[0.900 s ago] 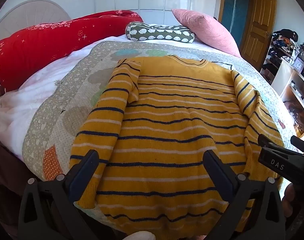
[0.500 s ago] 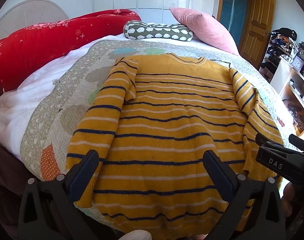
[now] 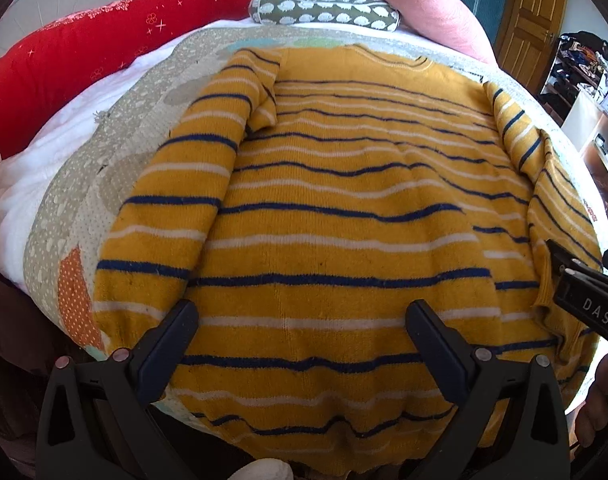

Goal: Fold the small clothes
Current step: 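Position both grippers above the yellow striped sweater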

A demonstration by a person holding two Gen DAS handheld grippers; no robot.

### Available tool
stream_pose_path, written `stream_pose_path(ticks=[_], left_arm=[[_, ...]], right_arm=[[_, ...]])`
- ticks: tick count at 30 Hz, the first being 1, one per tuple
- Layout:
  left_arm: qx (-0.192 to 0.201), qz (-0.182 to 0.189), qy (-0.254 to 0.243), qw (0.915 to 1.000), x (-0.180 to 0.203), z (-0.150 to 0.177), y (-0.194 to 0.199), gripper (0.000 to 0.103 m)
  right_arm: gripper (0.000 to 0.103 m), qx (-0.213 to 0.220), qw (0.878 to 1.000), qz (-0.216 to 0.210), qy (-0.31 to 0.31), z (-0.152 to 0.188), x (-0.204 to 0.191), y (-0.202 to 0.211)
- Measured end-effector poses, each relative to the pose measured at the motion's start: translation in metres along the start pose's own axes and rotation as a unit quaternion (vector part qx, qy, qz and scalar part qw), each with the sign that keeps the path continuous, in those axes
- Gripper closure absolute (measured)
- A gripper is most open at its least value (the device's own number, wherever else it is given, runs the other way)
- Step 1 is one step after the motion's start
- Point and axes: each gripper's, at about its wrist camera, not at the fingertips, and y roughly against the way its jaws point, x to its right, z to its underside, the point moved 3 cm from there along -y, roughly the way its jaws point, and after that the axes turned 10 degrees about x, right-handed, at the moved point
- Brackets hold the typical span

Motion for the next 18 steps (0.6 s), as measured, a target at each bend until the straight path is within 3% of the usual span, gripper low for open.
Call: stream_pose_path(ticks=[18], left_arm=[[0.009,-0.011,-0.008,0.9999,0.004,0.012,-0.004,0.0]], right_arm=[[0.001,-0.025,0.998,-0.035,-0.042,0.013,0.01,-0.018]])
